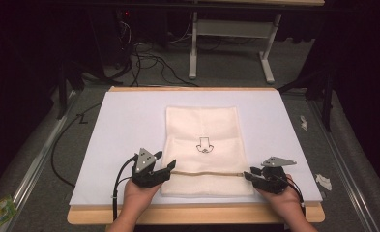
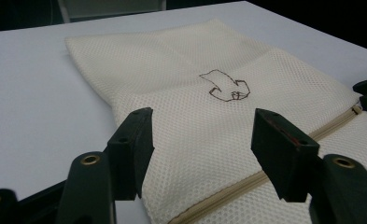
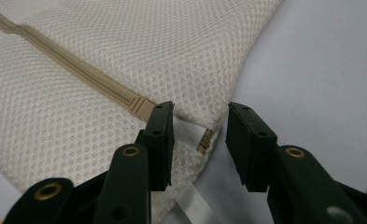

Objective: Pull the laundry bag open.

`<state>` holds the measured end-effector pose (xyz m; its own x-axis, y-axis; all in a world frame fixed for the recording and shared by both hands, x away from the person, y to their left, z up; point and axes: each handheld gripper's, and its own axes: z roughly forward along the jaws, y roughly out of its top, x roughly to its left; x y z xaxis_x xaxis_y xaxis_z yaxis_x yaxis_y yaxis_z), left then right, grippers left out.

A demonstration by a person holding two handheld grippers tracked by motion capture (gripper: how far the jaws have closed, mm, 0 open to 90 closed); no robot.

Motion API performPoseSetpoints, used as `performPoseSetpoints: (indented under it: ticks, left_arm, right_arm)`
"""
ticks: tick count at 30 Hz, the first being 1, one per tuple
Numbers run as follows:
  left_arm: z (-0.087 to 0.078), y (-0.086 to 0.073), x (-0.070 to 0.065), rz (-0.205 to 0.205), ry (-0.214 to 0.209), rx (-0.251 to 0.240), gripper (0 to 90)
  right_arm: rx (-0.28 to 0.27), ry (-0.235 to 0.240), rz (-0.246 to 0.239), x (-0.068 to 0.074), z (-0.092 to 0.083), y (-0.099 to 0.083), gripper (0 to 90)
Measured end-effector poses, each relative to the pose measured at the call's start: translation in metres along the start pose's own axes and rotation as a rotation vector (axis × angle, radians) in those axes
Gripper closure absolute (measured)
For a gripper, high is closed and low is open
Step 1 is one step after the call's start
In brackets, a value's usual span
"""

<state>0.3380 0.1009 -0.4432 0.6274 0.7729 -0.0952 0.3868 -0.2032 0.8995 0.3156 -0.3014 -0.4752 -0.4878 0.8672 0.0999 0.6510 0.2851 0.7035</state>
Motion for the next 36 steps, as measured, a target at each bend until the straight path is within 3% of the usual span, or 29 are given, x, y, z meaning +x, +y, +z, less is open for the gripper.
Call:
performPoseSetpoints:
  ticks: [5,10,13,17,23,26,30,36]
  left_arm:
    - [0.004,0.001,-0.007,0.021,-0.003,0.007,38.6]
    - [0.008,0.004,-0.019,0.059,-0.077,0.042,44.9]
    - [0.011,0.006,-0.027,0.028,-0.142,0.065,43.3]
    - [0.022,0.008,-0.049,0.069,-0.202,0.108,47.3]
    - [0.044,0.010,-0.086,0.092,-0.291,0.132,50.5]
    - [0.052,0.008,-0.098,0.081,-0.317,0.141,52.7]
    - [0.067,0.008,-0.109,0.047,-0.334,0.142,56.4]
    - [0.093,0.006,-0.127,0.056,-0.313,0.157,67.3]
  right_arm:
    - [-0.002,0.029,0.000,-0.001,0.001,0.000,71.5]
    - [0.000,0.032,-0.032,0.000,0.002,0.002,80.4]
    - [-0.001,0.017,-0.067,0.003,0.000,0.002,83.2]
    - [-0.014,0.021,-0.101,0.005,-0.004,0.003,84.6]
    - [-0.057,0.043,-0.108,0.005,-0.011,0.006,84.8]
    - [-0.076,0.045,-0.120,0.007,-0.015,0.008,84.8]
    - [-0.106,0.044,-0.141,0.010,-0.020,0.010,84.7]
    - [-0.132,0.050,-0.143,0.012,-0.026,0.013,84.7]
